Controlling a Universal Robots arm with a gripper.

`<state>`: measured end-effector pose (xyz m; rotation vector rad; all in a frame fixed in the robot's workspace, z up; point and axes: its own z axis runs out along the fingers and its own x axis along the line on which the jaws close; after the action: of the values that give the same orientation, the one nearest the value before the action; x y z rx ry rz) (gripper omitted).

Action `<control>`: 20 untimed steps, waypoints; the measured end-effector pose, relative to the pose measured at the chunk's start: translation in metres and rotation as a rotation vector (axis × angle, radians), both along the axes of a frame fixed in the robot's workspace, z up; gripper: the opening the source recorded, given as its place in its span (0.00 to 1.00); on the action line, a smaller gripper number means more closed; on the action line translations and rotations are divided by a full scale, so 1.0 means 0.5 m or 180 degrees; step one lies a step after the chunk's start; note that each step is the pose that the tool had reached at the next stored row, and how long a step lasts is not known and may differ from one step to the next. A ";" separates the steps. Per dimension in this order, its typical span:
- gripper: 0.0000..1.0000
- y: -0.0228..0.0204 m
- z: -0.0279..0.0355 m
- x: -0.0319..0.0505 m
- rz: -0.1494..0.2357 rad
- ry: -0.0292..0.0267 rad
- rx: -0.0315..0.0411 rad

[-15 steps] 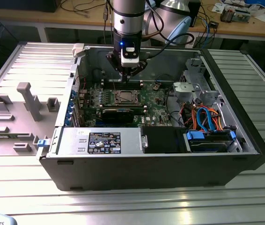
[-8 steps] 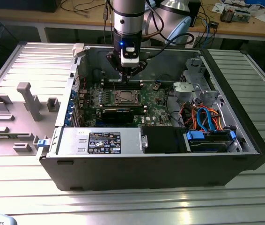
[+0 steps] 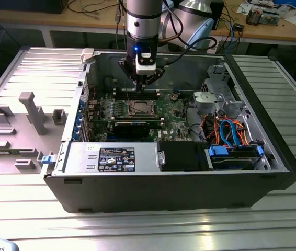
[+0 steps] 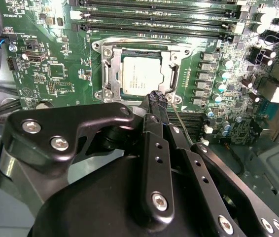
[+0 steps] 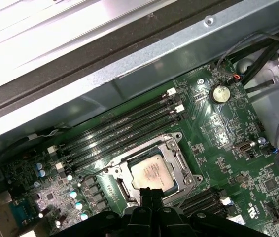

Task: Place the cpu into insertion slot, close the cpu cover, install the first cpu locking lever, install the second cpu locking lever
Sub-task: 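Install the first cpu locking lever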

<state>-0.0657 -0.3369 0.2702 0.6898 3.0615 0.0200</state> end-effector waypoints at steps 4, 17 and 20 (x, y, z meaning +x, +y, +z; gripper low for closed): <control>0.11 0.0000 0.000 0.000 0.0018 0.0000 0.0000; 0.11 -0.0004 0.000 0.000 0.0034 0.0000 0.0000; 0.11 -0.0006 0.000 0.000 0.0128 0.0000 0.0000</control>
<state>-0.0657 -0.3372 0.2702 0.6282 3.0750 0.0200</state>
